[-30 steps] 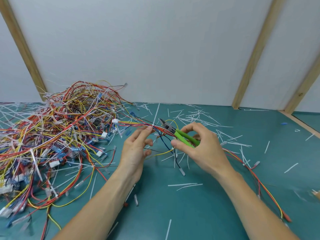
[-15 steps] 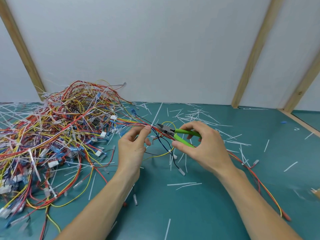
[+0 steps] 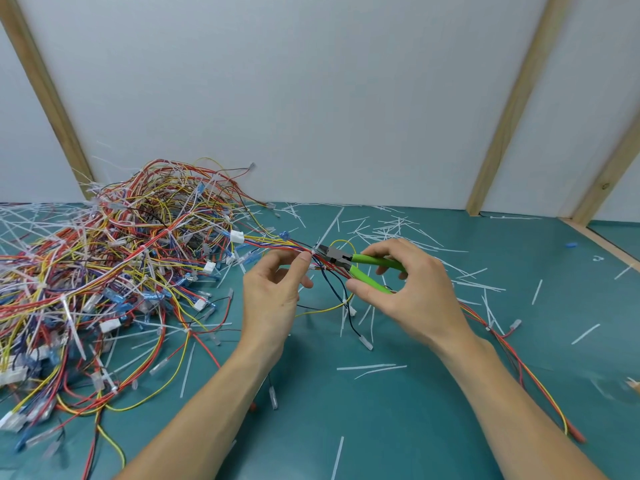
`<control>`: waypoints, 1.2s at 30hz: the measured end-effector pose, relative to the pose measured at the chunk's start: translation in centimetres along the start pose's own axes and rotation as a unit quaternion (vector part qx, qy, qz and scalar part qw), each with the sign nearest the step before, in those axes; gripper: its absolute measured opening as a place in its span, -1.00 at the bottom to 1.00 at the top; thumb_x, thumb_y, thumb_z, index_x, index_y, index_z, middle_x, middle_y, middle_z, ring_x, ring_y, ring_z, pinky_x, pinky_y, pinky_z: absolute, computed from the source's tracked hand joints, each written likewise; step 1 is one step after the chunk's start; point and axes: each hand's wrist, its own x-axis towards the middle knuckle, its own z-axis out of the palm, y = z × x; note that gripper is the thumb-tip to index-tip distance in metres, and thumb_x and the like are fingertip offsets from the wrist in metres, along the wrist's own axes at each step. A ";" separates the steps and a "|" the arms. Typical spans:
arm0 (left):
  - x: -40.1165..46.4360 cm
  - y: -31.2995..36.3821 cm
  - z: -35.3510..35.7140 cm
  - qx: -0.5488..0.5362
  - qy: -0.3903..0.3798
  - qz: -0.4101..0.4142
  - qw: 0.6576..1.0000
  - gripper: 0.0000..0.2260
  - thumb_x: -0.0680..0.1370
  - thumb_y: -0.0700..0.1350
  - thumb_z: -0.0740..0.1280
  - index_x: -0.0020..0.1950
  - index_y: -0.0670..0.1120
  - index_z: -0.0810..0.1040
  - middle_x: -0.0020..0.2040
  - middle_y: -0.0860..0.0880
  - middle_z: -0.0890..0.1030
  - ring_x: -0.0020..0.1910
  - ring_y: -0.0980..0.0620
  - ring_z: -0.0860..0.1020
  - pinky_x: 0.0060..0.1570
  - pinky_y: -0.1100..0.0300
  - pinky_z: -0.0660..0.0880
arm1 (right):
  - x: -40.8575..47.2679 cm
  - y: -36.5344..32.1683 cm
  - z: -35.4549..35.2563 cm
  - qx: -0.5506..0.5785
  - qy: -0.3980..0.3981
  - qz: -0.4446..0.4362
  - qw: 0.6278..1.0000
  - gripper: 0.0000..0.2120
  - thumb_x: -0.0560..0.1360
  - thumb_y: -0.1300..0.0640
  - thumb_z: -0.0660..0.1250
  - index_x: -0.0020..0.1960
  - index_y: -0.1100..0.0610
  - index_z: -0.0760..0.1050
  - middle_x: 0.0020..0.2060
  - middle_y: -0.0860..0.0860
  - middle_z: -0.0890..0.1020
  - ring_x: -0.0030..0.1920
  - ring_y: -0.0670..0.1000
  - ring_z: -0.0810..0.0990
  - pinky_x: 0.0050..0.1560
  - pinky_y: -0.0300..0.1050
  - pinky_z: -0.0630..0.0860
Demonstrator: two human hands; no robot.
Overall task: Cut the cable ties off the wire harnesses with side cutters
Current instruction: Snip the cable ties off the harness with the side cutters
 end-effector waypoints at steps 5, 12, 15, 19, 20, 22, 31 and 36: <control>0.0 -0.1 -0.1 0.005 0.004 0.000 1.000 -0.88 0.48 0.04 0.43 -0.19 0.02 0.66 -0.31 0.05 0.63 -0.32 0.05 0.55 -0.24 0.04 0.38 | 0.0 0.0 -0.1 -0.001 0.003 -0.009 1.000 -0.68 0.35 -0.28 0.51 -0.01 -0.15 0.58 -0.06 -0.23 0.63 -0.04 -0.10 0.64 -0.12 -0.23 0.45; -0.1 0.2 -0.2 -0.007 0.008 -0.020 1.000 -0.82 0.56 -0.04 0.40 -0.23 0.06 0.69 -0.25 0.03 0.68 -0.32 0.07 0.57 -0.34 0.19 0.39 | 0.0 0.1 -0.1 0.011 0.007 -0.008 1.000 -0.68 0.34 -0.28 0.53 -0.03 -0.12 0.63 -0.12 -0.22 0.64 -0.12 -0.05 0.64 -0.20 -0.31 0.36; -0.2 0.5 -0.3 -0.041 0.019 -0.046 0.998 -0.81 0.50 0.00 0.42 -0.27 -0.02 0.69 -0.24 -0.03 0.68 -0.34 0.03 0.59 -0.37 0.18 0.38 | 0.0 0.1 -0.1 0.006 0.001 -0.007 1.000 -0.68 0.34 -0.29 0.53 -0.05 -0.13 0.63 -0.13 -0.24 0.63 -0.14 -0.05 0.63 -0.21 -0.28 0.37; -0.1 0.6 -0.3 -0.032 0.030 -0.071 0.997 -0.77 0.49 0.03 0.47 -0.23 -0.11 0.64 -0.32 -0.02 0.66 -0.38 0.03 0.60 -0.40 0.18 0.37 | -0.1 0.1 0.1 -0.010 -0.009 -0.007 1.000 -0.67 0.33 -0.32 0.51 -0.05 -0.14 0.63 -0.12 -0.27 0.64 -0.14 -0.09 0.63 -0.22 -0.27 0.39; -0.1 0.6 -0.3 -0.028 0.036 -0.078 0.996 -0.75 0.52 0.03 0.47 -0.23 -0.11 0.64 -0.33 -0.02 0.66 -0.39 0.04 0.60 -0.41 0.20 0.37 | -0.1 0.1 0.0 -0.012 -0.010 -0.007 1.000 -0.66 0.32 -0.32 0.52 -0.05 -0.14 0.63 -0.12 -0.28 0.64 -0.13 -0.09 0.64 -0.23 -0.29 0.37; -0.2 0.7 -0.3 -0.019 0.050 -0.092 0.994 -0.71 0.52 0.08 0.45 -0.25 -0.11 0.65 -0.35 -0.02 0.66 -0.41 0.05 0.60 -0.47 0.25 0.38 | -0.1 0.2 0.0 -0.017 -0.015 -0.009 1.000 -0.64 0.32 -0.33 0.52 -0.03 -0.14 0.63 -0.11 -0.29 0.64 -0.11 -0.11 0.64 -0.23 -0.33 0.35; -0.5 1.1 0.0 0.000 0.072 -0.102 0.992 -0.67 0.53 0.14 0.44 -0.34 -0.04 0.66 -0.37 -0.02 0.67 -0.47 0.07 0.56 -0.55 0.30 0.33 | -0.3 0.3 0.3 -0.027 -0.018 -0.009 0.999 -0.63 0.34 -0.34 0.50 -0.01 -0.13 0.62 -0.11 -0.27 0.64 -0.07 -0.13 0.64 -0.17 -0.27 0.43; -0.6 1.4 0.0 0.004 0.068 -0.098 0.993 -0.70 0.54 0.15 0.43 -0.35 0.07 0.70 -0.38 -0.02 0.66 -0.45 0.03 0.51 -0.54 0.29 0.33 | -0.3 0.4 0.7 -0.014 -0.016 -0.002 1.000 -0.68 0.35 -0.33 0.49 -0.04 -0.16 0.61 -0.10 -0.25 0.65 -0.06 -0.11 0.65 -0.17 -0.22 0.44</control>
